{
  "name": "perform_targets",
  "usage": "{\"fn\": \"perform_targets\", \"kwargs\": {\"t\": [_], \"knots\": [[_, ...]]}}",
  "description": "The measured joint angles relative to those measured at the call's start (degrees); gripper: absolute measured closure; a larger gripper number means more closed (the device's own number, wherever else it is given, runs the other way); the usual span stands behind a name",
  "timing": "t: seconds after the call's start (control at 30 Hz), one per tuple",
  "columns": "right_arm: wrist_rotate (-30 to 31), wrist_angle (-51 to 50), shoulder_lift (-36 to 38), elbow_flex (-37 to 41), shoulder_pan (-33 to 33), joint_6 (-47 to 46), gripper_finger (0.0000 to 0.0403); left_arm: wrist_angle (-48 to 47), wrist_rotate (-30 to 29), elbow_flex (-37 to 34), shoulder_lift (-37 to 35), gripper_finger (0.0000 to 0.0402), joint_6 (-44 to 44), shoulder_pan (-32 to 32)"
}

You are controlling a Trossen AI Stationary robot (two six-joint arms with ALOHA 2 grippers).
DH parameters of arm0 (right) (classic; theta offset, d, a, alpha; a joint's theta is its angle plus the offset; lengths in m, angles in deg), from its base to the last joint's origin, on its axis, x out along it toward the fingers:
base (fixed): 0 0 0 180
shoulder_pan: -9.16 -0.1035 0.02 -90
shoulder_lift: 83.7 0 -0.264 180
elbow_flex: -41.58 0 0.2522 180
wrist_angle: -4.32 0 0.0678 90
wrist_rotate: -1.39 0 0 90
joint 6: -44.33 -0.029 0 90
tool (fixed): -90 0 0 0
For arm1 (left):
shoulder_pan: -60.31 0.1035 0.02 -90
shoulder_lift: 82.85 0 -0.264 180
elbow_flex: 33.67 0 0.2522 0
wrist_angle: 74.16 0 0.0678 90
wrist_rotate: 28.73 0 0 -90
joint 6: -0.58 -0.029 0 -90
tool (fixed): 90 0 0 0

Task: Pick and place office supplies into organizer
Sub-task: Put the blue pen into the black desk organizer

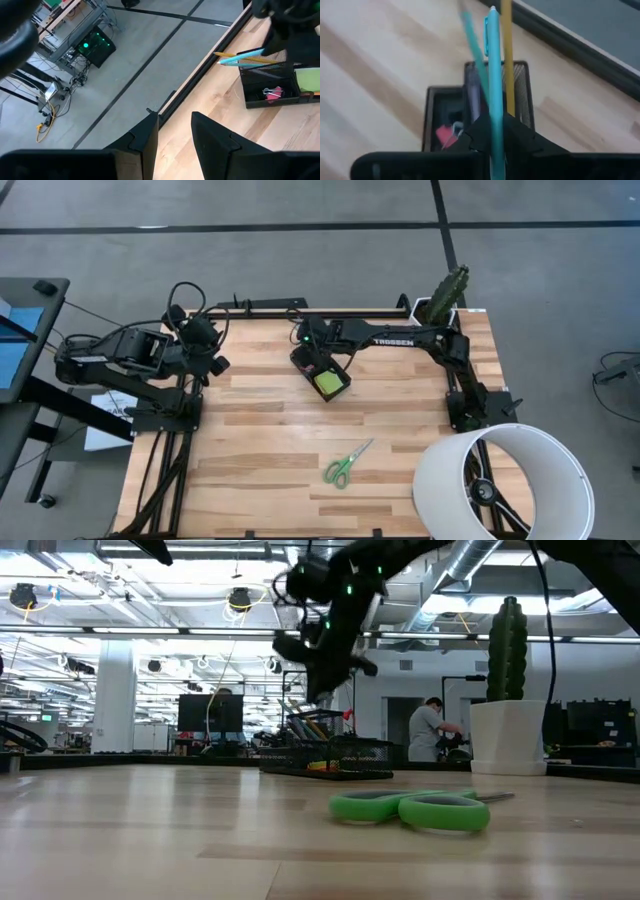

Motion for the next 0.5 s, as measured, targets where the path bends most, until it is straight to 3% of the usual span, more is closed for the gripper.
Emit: {"fn": "perform_targets", "kwargs": {"t": [0.17, 0.33, 0.5], "knots": [[-0.1, 10.4, 0.0, 5.6, 0.7, -0.1, 0.0368, 0.0, 0.1, 0.0, 0.1, 0.029, 0.3, 0.0], [0.0, 11.3, 0.1, 8.3, 1.0, 0.0, 0.0378, 0.0, 0.6, 0.0, 0.1, 0.029, 0.4, 0.0], [-0.1, 11.8, 0.1, 10.7, 1.0, -0.1, 0.0347, 0.0, 0.7, 0.0, 0.1, 0.029, 0.4, 0.0]]}}
